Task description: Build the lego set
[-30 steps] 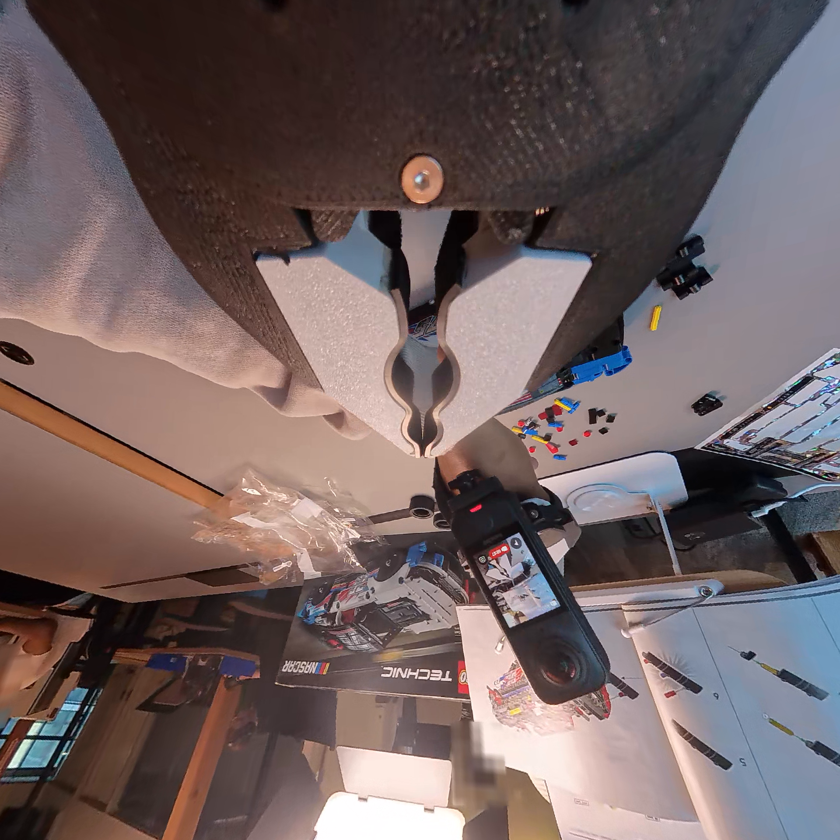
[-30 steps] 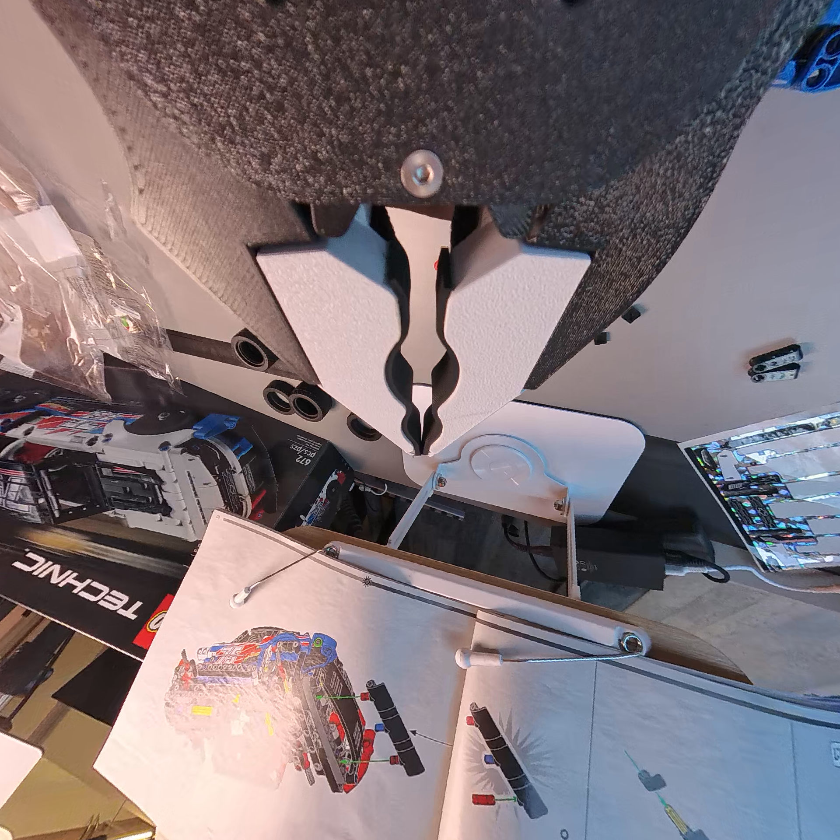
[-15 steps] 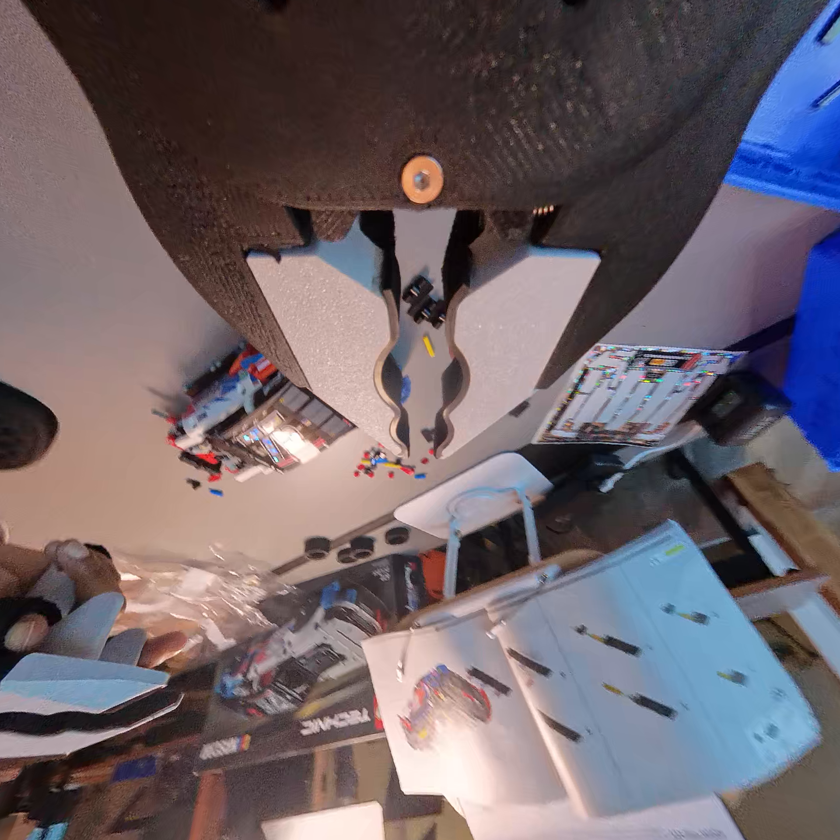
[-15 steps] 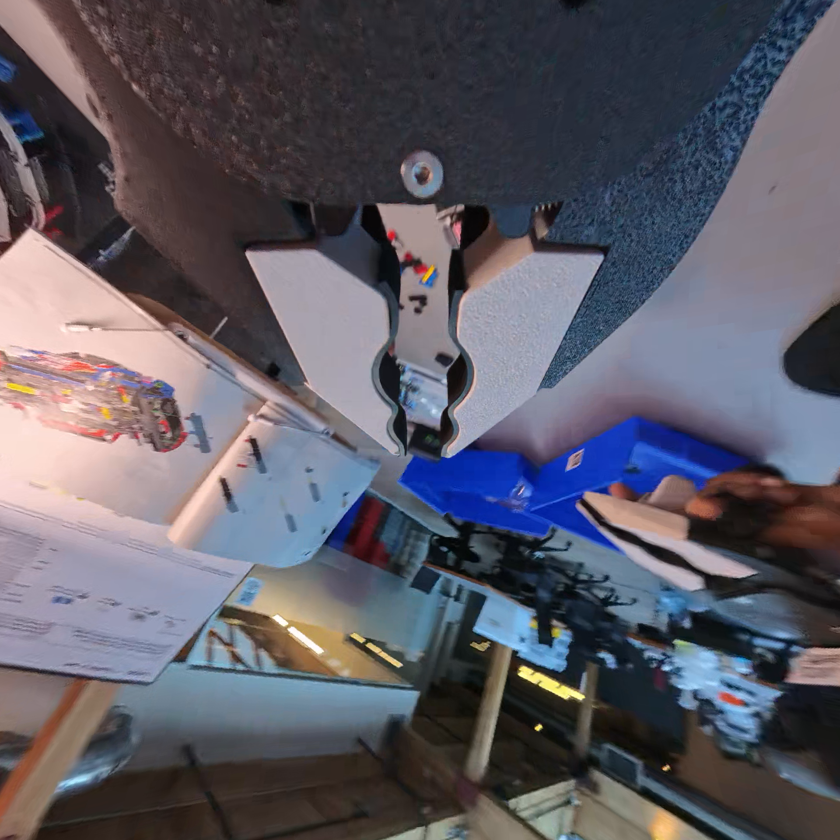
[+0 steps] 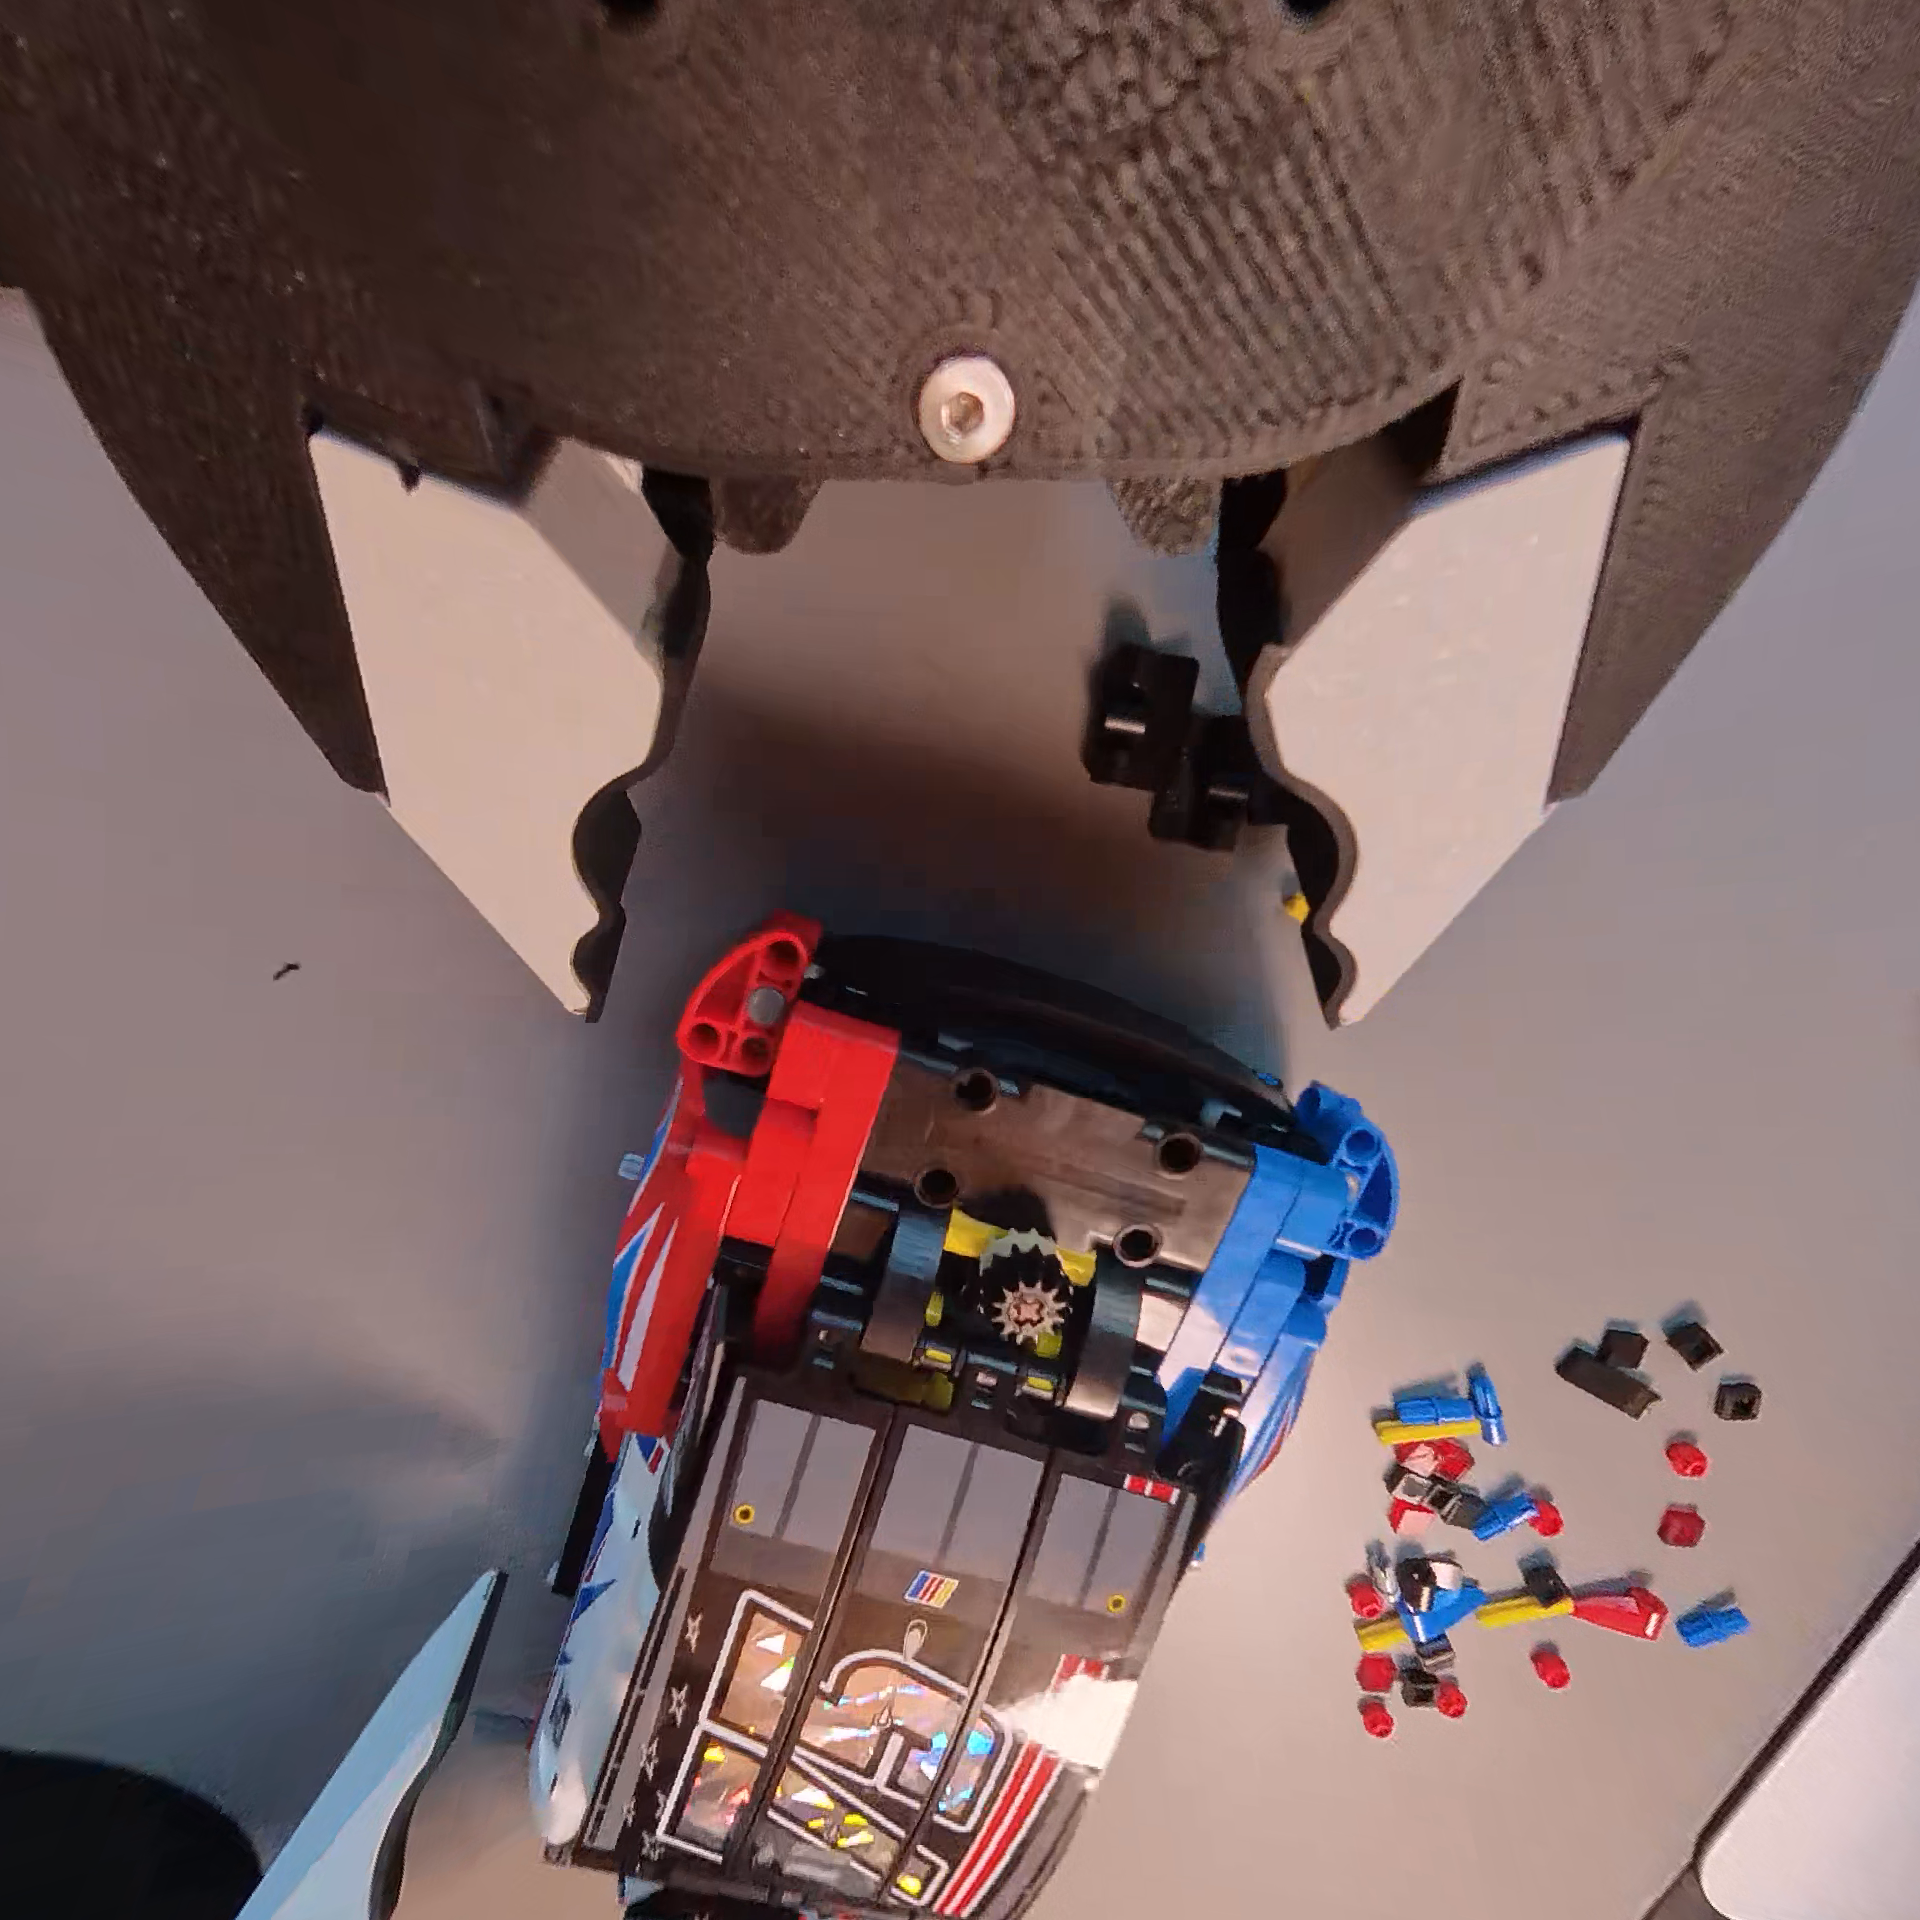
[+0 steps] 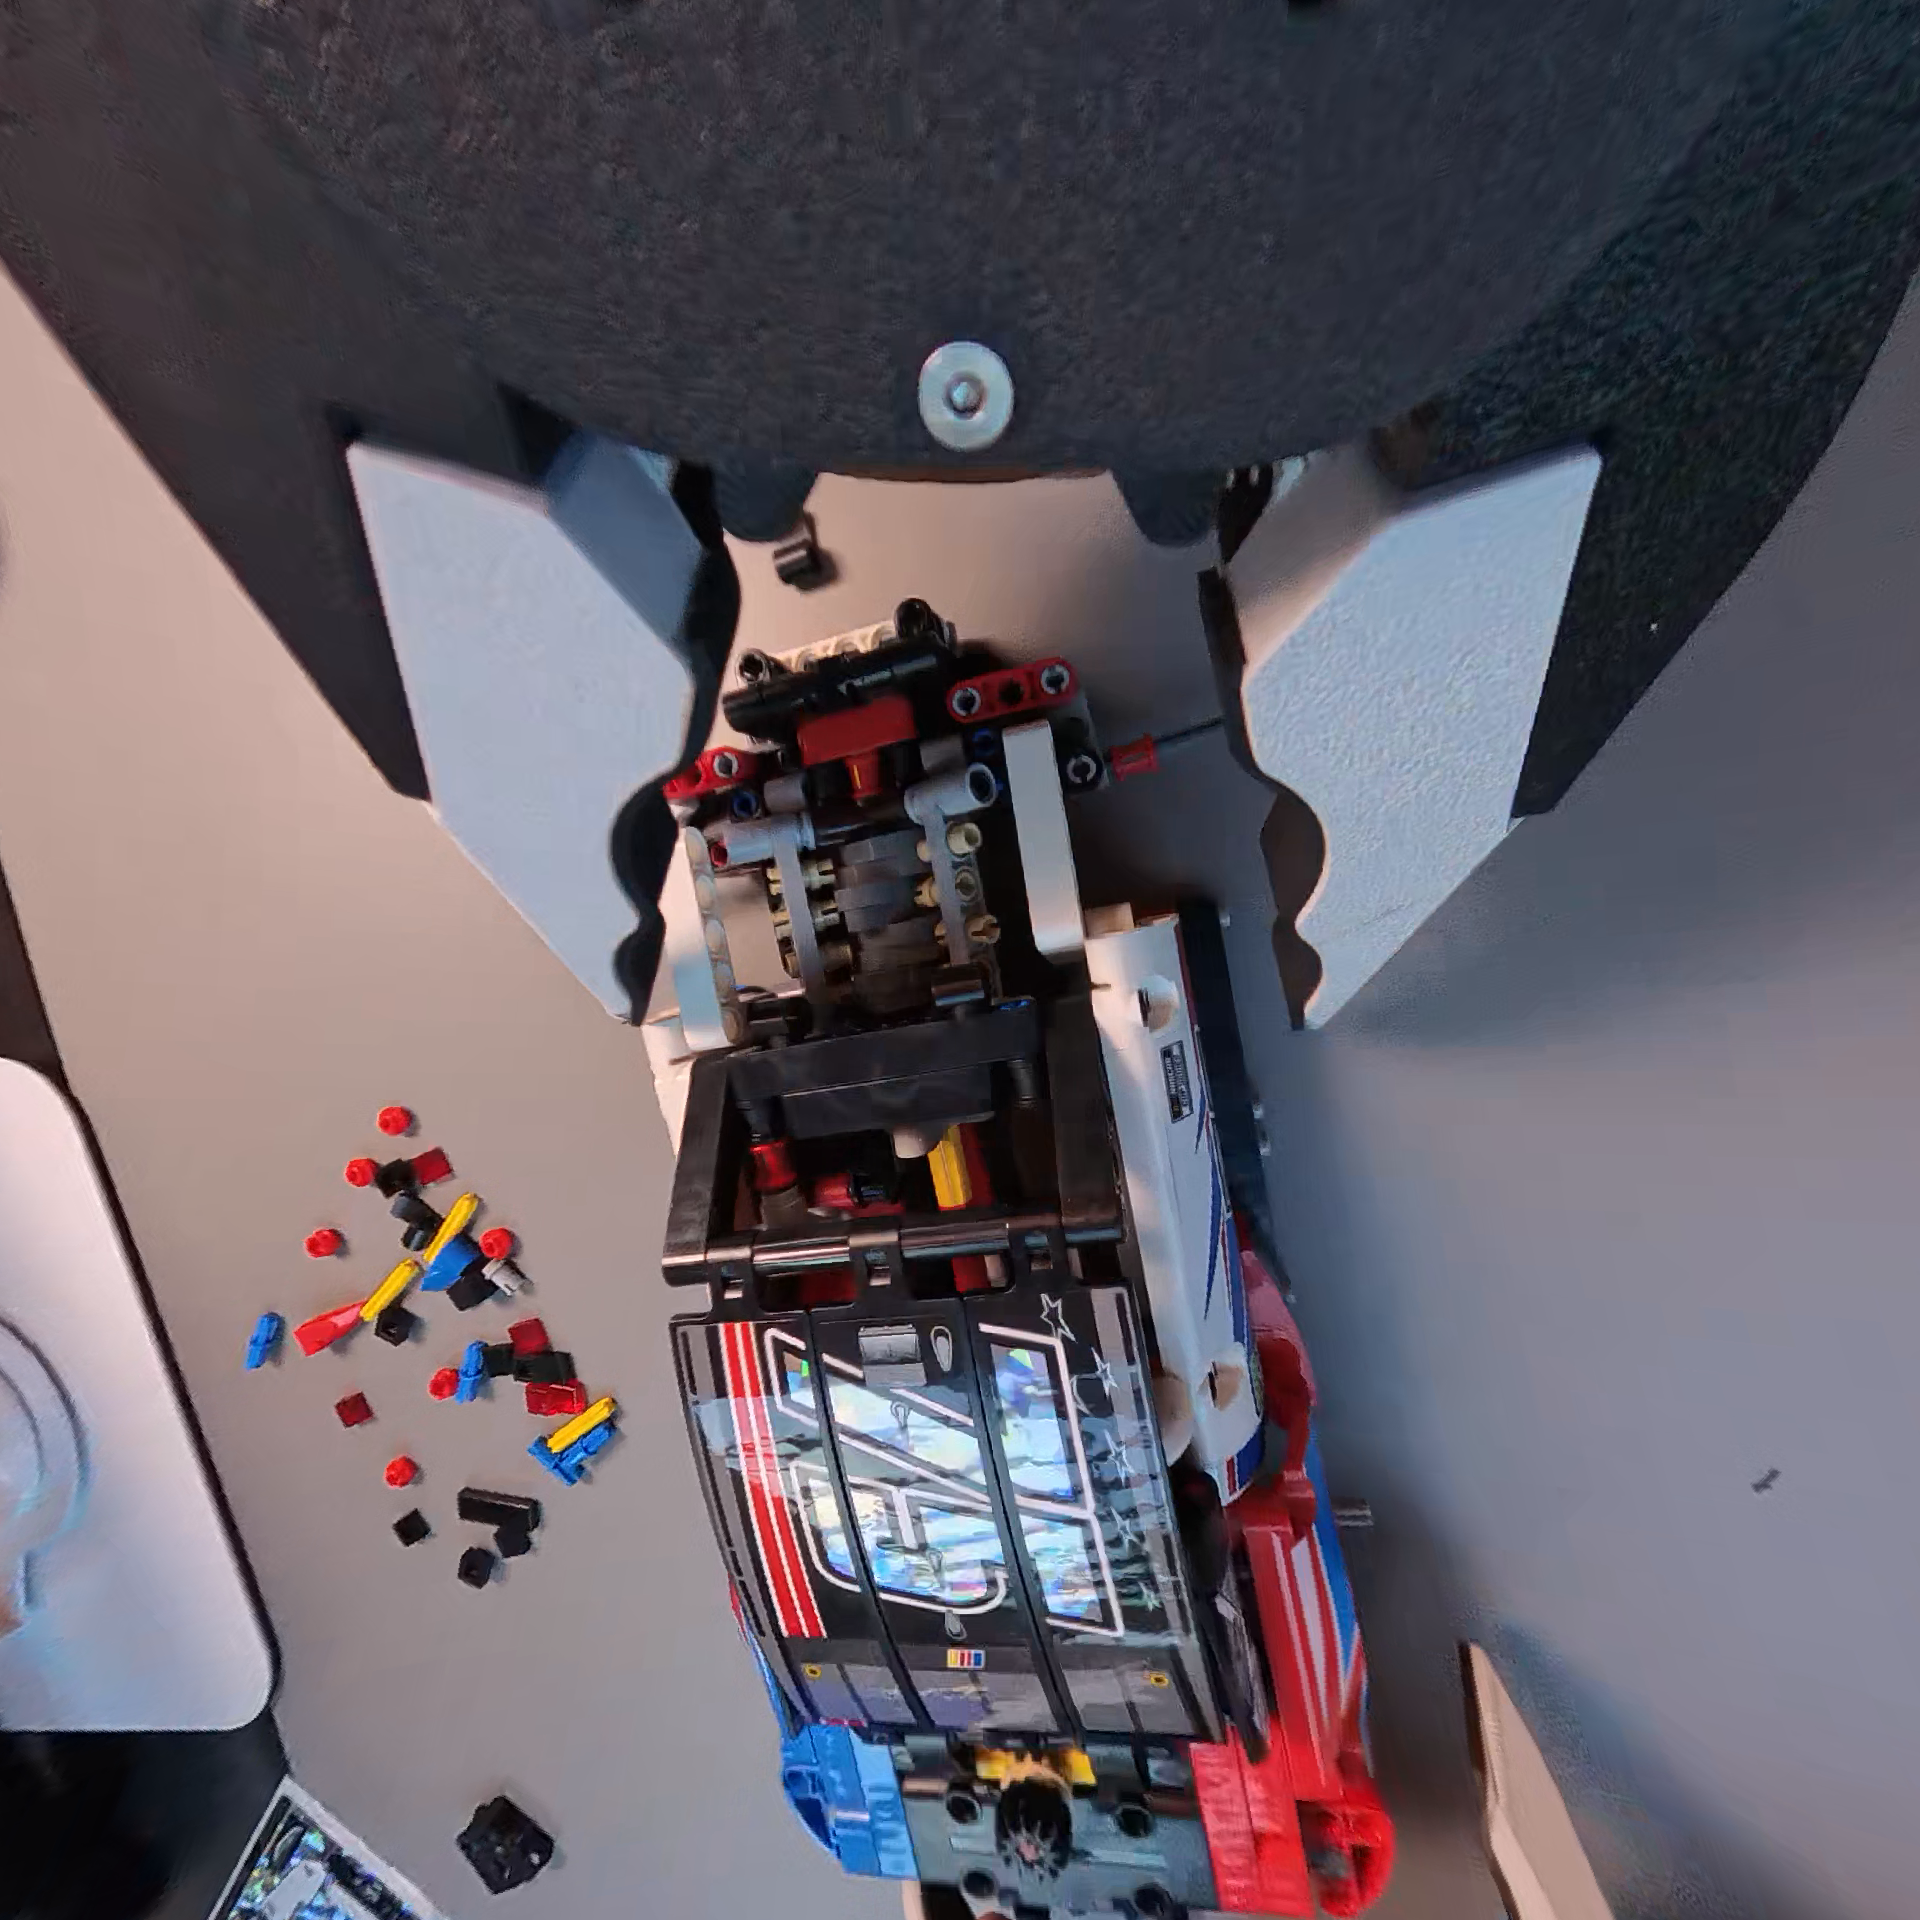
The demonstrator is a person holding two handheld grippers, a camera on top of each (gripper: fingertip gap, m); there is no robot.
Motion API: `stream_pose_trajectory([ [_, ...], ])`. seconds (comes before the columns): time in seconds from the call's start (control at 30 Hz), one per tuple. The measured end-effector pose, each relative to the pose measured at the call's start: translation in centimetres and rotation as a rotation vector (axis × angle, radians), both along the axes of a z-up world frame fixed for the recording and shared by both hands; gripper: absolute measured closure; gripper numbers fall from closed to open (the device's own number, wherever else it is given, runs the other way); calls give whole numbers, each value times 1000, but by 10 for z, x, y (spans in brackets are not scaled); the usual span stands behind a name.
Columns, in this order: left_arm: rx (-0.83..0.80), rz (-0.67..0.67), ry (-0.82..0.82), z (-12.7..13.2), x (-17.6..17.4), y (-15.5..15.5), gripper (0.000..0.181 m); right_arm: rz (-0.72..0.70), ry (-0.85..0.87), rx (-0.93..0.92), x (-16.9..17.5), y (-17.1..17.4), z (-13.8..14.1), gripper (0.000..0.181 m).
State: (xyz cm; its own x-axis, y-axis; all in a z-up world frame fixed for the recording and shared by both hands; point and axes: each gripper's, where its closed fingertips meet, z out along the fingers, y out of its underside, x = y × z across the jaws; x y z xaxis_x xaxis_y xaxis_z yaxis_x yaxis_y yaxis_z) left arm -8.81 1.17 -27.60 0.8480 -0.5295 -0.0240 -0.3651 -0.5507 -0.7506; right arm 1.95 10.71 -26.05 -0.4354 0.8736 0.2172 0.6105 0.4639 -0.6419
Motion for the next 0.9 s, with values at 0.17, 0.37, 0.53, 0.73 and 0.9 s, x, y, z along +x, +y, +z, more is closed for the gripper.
stream_pose_trajectory([
  [0.17, 32, 15, 57, -4, -2, 9, 62, 69, -43, 43, -14, 8, -4, 74],
  [0.37, 29, -18, 78, -3, 1, -17, 77, 171, -27, 48, -19, -4, -4, 75],
  [0.53, 42, -9, 61, -3, 0, -16, 77, 175, -15, 33, -20, -2, -4, 75],
  [0.73, 187, 78, -81, 55, -21, -16, 78, 77, 250, -143, -11, -6, 54, 80],
  [0.9, 502, 332, -204, 145, -68, 14, 99, -86, 573, -330, 5, 3, 110, 94],
])
